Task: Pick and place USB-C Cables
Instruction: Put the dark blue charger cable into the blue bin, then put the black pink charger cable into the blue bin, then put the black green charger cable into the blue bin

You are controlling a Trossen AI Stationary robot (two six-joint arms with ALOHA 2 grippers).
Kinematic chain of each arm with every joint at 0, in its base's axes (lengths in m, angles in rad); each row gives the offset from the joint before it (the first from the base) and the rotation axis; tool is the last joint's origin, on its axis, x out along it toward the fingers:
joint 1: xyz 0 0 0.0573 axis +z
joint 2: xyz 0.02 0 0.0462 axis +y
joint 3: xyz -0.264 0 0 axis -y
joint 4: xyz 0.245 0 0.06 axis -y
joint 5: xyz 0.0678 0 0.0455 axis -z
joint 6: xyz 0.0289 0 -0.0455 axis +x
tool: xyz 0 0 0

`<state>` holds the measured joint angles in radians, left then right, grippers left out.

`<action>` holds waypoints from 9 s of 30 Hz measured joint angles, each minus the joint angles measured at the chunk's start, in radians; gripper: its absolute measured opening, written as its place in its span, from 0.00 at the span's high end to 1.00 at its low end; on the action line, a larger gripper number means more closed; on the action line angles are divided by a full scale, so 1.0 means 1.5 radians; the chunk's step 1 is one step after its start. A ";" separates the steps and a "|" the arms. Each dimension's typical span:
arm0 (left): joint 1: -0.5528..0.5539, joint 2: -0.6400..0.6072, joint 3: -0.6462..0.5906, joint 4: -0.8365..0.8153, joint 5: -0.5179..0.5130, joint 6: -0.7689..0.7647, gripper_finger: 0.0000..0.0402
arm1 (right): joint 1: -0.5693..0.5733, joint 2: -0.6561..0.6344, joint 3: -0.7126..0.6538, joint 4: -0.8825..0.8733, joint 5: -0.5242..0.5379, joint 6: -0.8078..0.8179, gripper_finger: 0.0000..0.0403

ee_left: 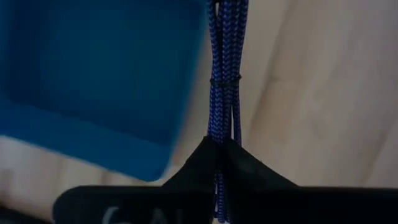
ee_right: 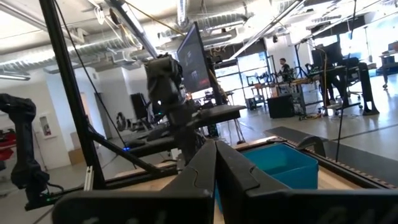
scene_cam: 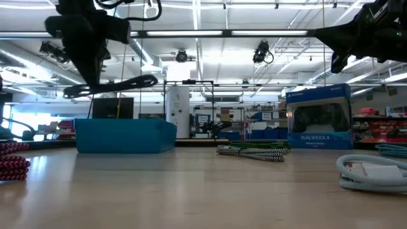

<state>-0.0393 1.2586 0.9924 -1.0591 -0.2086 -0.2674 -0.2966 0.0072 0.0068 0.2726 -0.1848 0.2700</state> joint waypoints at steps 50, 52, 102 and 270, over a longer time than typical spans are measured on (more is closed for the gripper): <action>0.130 0.182 0.214 -0.126 0.151 0.142 0.48 | 0.000 0.000 0.000 -0.010 -0.030 0.004 0.97; 0.086 0.182 0.212 -0.126 0.155 0.129 0.50 | 0.000 0.000 0.000 -0.024 -0.031 0.015 0.97; -0.451 0.389 0.093 0.303 0.122 -0.595 0.55 | 0.000 0.000 0.000 -0.036 -0.054 0.050 0.97; 0.167 0.262 -0.033 0.942 0.296 0.238 0.67 | -0.009 0.481 0.307 -0.214 0.331 -0.142 0.66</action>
<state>0.2110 1.6513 0.9432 0.3546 0.2359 0.0897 -0.3100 0.7286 0.4676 -0.0491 0.3111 0.0570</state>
